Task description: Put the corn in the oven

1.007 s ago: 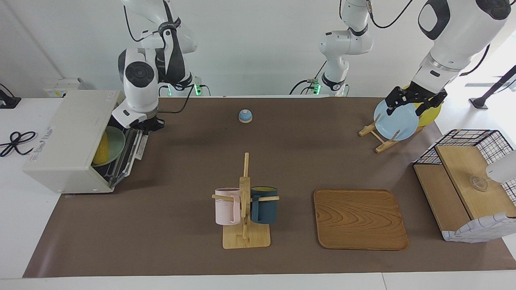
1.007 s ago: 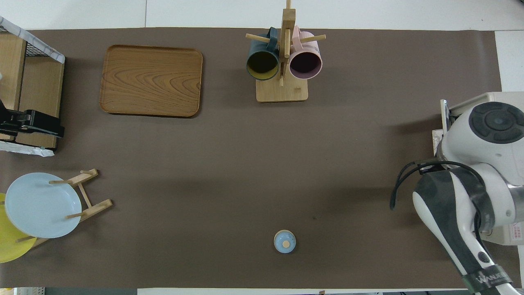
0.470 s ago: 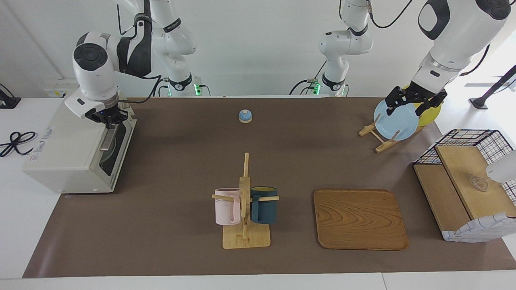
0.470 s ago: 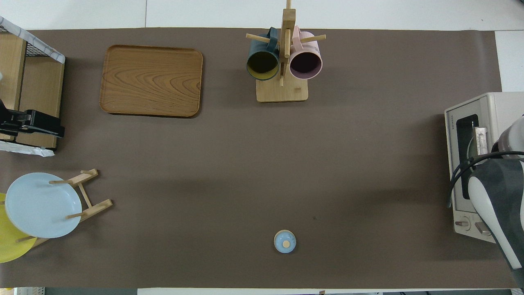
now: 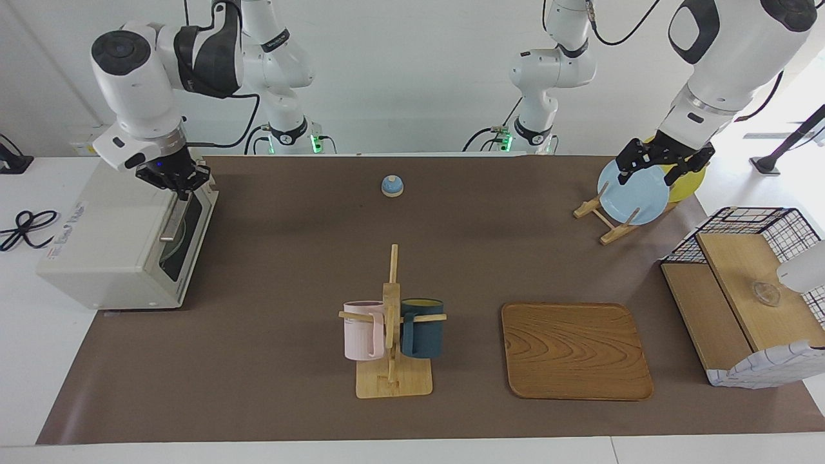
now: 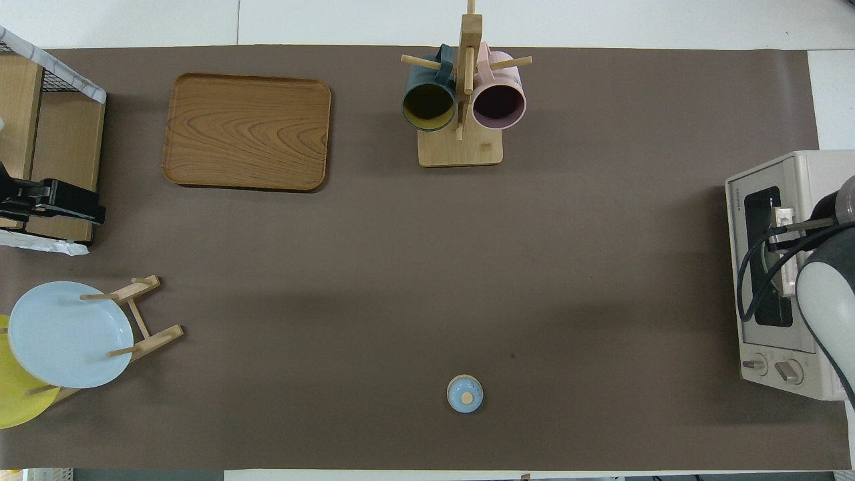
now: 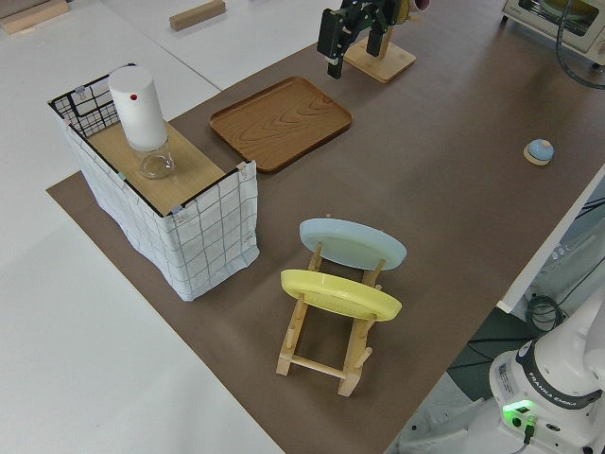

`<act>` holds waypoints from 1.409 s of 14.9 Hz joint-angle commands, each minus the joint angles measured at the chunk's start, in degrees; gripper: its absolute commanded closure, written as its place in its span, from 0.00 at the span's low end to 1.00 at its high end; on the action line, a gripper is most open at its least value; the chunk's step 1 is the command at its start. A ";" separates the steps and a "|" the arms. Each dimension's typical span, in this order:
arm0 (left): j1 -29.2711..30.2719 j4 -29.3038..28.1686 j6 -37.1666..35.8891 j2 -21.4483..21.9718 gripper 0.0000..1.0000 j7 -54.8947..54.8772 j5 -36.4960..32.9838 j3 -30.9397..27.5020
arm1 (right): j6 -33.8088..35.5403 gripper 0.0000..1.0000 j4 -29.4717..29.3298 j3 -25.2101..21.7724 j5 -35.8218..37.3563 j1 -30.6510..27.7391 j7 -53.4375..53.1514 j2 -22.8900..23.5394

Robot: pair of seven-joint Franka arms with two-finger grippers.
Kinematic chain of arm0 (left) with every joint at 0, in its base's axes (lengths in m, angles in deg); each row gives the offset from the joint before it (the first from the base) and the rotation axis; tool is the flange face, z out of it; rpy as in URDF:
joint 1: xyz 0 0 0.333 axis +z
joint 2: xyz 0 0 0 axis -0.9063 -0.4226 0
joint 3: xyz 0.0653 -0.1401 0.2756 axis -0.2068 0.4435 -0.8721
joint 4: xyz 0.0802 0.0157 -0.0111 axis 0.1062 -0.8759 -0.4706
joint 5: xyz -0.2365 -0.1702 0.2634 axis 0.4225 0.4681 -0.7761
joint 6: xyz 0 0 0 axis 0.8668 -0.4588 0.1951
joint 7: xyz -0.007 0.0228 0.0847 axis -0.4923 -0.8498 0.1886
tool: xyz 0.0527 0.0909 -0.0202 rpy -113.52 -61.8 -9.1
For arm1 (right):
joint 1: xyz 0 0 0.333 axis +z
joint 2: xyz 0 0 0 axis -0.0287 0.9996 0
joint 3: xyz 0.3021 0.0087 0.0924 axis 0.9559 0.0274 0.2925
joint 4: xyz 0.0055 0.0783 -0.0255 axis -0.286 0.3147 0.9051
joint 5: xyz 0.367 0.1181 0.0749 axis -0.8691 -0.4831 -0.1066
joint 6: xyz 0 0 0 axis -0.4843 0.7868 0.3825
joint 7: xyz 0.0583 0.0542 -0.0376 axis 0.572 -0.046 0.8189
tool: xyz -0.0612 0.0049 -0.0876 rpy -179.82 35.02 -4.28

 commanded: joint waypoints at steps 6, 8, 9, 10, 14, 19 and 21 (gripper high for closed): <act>0.22 -0.50 -0.27 0.81 0.00 0.48 -1.24 0.21 | 12.15 1.00 -15.77 1.15 -8.29 1.69 -1.47 7.93; 0.22 -0.50 -0.27 0.81 0.00 0.48 -1.24 0.21 | 12.78 1.00 -16.49 1.24 -8.39 1.87 -1.47 8.20; 0.22 -0.50 -0.27 0.81 0.00 0.48 -1.24 0.21 | 12.78 0.98 -16.05 1.33 -8.48 1.87 -1.47 8.29; 0.22 -0.50 -0.18 0.81 0.00 0.48 -1.24 0.21 | 12.78 0.37 -15.79 1.33 -8.57 1.87 -1.38 8.20; 0.22 -0.50 -0.18 0.81 0.00 0.48 -1.24 0.21 | 14.88 0.00 -17.27 -0.51 -8.74 5.73 -1.56 8.55; 0.22 -0.50 -0.27 0.81 0.00 0.48 -1.24 0.21 | 17.00 0.00 -21.66 -4.12 -8.04 9.69 -3.48 10.83; 0.22 -0.50 -0.27 0.81 0.00 0.48 -1.24 0.21 | 16.56 0.00 -21.59 -4.21 -8.39 9.86 -3.84 10.57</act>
